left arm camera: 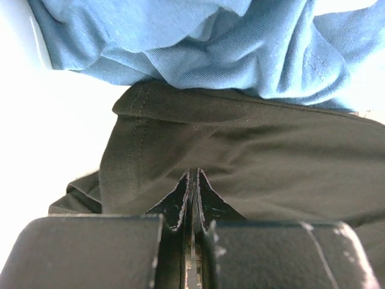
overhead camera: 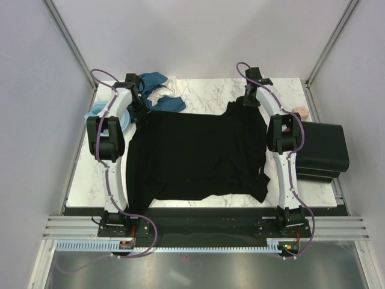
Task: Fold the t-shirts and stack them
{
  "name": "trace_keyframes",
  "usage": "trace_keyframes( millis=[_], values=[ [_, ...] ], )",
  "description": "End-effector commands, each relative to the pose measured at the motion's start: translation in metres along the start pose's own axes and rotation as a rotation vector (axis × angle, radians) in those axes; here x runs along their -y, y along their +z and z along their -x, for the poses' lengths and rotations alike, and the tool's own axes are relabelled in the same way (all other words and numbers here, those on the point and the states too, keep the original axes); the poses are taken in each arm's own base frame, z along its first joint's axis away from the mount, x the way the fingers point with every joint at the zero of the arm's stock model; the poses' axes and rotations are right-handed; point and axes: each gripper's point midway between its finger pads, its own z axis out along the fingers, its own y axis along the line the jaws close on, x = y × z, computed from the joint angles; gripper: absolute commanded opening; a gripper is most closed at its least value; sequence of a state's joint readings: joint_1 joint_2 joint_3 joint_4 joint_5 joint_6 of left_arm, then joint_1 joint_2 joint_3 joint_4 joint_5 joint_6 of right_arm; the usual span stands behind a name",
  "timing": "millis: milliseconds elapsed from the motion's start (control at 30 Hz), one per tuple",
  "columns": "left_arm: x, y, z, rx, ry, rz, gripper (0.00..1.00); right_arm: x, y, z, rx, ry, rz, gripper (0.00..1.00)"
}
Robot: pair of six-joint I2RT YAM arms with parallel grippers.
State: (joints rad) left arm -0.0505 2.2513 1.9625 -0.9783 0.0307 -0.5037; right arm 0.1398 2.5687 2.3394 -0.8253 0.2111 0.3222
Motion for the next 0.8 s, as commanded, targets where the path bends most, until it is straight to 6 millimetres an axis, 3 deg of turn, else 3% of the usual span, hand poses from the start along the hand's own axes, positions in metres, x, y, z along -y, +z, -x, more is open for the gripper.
trace_keyframes(
  millis=[0, 300, 333, 367, 433, 500, 533, 567, 633, 667, 700, 733, 767],
  values=[
    [0.001, -0.009, 0.003, 0.018, 0.034, 0.008, 0.02, 0.018, 0.033, -0.02, -0.065, 0.0, -0.059, 0.0],
    [-0.006, -0.014, -0.002, 0.02, 0.048, 0.041, 0.02, 0.012, 0.041, 0.002, -0.019, 0.034, 0.03, 0.0],
    [-0.006, -0.014, -0.001, 0.021, 0.054, 0.041, 0.02, 0.011, 0.041, 0.005, -0.012, 0.039, 0.046, 0.02],
    [-0.006, -0.015, -0.001, 0.021, 0.057, 0.037, 0.02, 0.006, 0.039, 0.007, -0.006, 0.039, 0.068, 0.16],
    [-0.005, -0.019, 0.0, 0.028, 0.065, 0.034, 0.02, -0.002, 0.033, 0.014, 0.009, 0.045, 0.115, 0.21],
    [-0.003, -0.022, 0.001, 0.032, 0.068, 0.023, 0.02, -0.009, 0.018, 0.027, 0.046, 0.046, 0.156, 0.37],
    [-0.002, -0.028, 0.003, 0.046, 0.066, 0.016, 0.11, -0.01, 0.01, 0.036, 0.072, 0.05, 0.171, 0.44],
    [-0.001, -0.033, 0.004, 0.054, 0.065, 0.011, 0.15, -0.013, -0.014, 0.059, 0.14, 0.052, 0.198, 0.43],
    [0.002, -0.044, 0.008, 0.079, 0.061, 0.0, 0.2, -0.014, -0.041, 0.08, 0.206, 0.046, 0.217, 0.42],
    [0.004, -0.057, 0.011, 0.105, 0.062, -0.016, 0.2, -0.013, -0.07, 0.1, 0.263, 0.052, 0.232, 0.44],
    [0.005, -0.067, 0.011, 0.118, 0.067, -0.025, 0.2, -0.01, -0.085, 0.107, 0.286, 0.053, 0.243, 0.44],
    [0.002, -0.074, 0.006, 0.111, 0.082, -0.022, 0.2, -0.01, -0.122, 0.123, 0.342, 0.051, 0.277, 0.44],
    [0.002, -0.101, 0.004, 0.15, 0.091, -0.041, 0.2, -0.004, -0.137, 0.127, 0.358, 0.054, 0.278, 0.44]
  ],
)
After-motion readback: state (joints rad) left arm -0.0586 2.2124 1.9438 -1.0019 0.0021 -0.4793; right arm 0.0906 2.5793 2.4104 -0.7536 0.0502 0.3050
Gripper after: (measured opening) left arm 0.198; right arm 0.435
